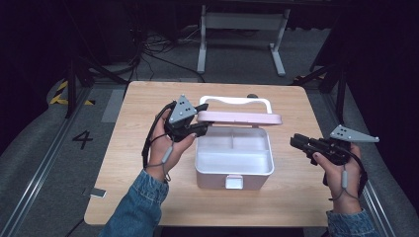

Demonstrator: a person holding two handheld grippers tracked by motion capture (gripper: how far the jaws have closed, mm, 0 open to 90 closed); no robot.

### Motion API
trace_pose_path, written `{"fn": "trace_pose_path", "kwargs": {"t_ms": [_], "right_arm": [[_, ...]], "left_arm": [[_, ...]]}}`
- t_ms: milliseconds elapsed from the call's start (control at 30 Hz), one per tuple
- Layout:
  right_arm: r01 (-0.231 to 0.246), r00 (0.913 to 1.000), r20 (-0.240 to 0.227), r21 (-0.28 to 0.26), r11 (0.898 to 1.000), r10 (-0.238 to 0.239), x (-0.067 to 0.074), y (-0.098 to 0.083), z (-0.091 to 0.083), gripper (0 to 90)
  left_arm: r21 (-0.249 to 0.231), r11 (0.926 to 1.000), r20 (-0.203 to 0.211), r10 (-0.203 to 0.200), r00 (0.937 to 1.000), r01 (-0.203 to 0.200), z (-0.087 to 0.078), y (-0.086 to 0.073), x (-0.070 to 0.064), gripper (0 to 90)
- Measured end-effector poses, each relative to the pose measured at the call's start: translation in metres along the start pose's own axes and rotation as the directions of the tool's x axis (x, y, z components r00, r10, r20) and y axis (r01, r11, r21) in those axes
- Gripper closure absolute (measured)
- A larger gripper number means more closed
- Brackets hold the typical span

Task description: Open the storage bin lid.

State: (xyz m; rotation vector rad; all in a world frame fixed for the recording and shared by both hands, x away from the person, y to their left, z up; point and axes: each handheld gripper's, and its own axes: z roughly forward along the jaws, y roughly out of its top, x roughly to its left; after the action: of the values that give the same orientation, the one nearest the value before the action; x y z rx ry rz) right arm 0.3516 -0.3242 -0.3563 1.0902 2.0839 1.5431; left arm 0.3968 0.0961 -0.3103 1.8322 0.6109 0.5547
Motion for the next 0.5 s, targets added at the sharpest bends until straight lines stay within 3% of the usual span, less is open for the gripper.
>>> {"fn": "trace_pose_path", "kwargs": {"t_ms": [267, 500], "right_arm": [[-0.014, 0.9999, 0.003, 0.012, 1.000, 0.014, -0.005, -0.003, 0.001, 71.1], [-0.018, 0.9997, 0.020, 0.045, 0.999, 0.017, -0.011, -0.009, 0.006, 68.4]], "left_arm": [[0.026, 0.9996, -0.045, 0.016, 0.9988, -0.014, 0.013, 0.011, 0.010, 56.1], [0.031, 0.9995, -0.056, -0.003, 0.9985, 0.004, 0.021, 0.015, 0.019, 56.3]]}}
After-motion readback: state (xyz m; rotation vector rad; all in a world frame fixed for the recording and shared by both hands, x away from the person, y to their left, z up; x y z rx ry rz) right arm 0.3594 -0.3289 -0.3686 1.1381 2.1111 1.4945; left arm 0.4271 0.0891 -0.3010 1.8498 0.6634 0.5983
